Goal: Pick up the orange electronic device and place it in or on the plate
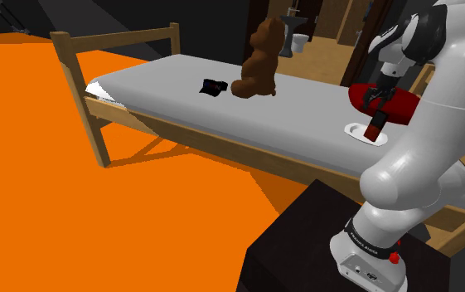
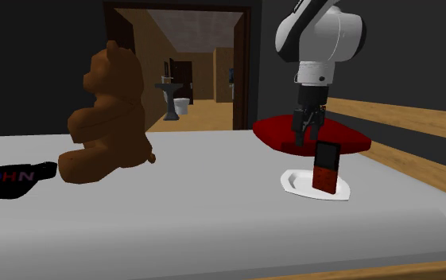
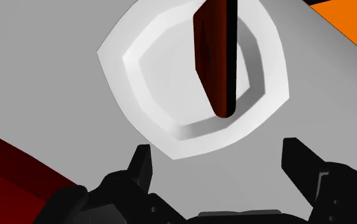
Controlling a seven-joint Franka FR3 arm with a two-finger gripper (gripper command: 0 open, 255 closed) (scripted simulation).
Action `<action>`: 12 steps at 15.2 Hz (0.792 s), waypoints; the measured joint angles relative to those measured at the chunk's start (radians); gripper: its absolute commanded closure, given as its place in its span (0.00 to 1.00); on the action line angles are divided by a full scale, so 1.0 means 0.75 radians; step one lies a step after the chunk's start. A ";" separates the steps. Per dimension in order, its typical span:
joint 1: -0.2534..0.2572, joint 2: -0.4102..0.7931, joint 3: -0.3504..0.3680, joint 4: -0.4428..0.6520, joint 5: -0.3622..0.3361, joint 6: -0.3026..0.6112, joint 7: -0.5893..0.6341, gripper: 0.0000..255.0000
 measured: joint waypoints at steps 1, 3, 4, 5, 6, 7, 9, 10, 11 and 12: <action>0.000 0.000 0.000 0.000 0.000 0.000 0.000 0.00; 0.004 -0.016 -0.002 0.036 -0.014 -0.048 0.012 0.00; 0.000 -0.018 -0.005 0.070 -0.015 -0.082 0.010 0.00; 0.000 -0.026 -0.007 0.094 -0.022 -0.113 0.011 0.00; -0.001 -0.029 -0.008 0.117 -0.025 -0.137 0.014 0.00; 0.001 -0.035 -0.009 0.123 -0.030 -0.149 0.018 0.00; 0.004 -0.041 -0.008 0.126 -0.034 -0.155 0.022 0.00; 0.004 -0.042 -0.008 0.125 -0.035 -0.156 0.024 0.00; 0.004 -0.043 -0.008 0.125 -0.035 -0.157 0.024 0.00; 0.005 -0.043 -0.008 0.125 -0.036 -0.157 0.024 0.00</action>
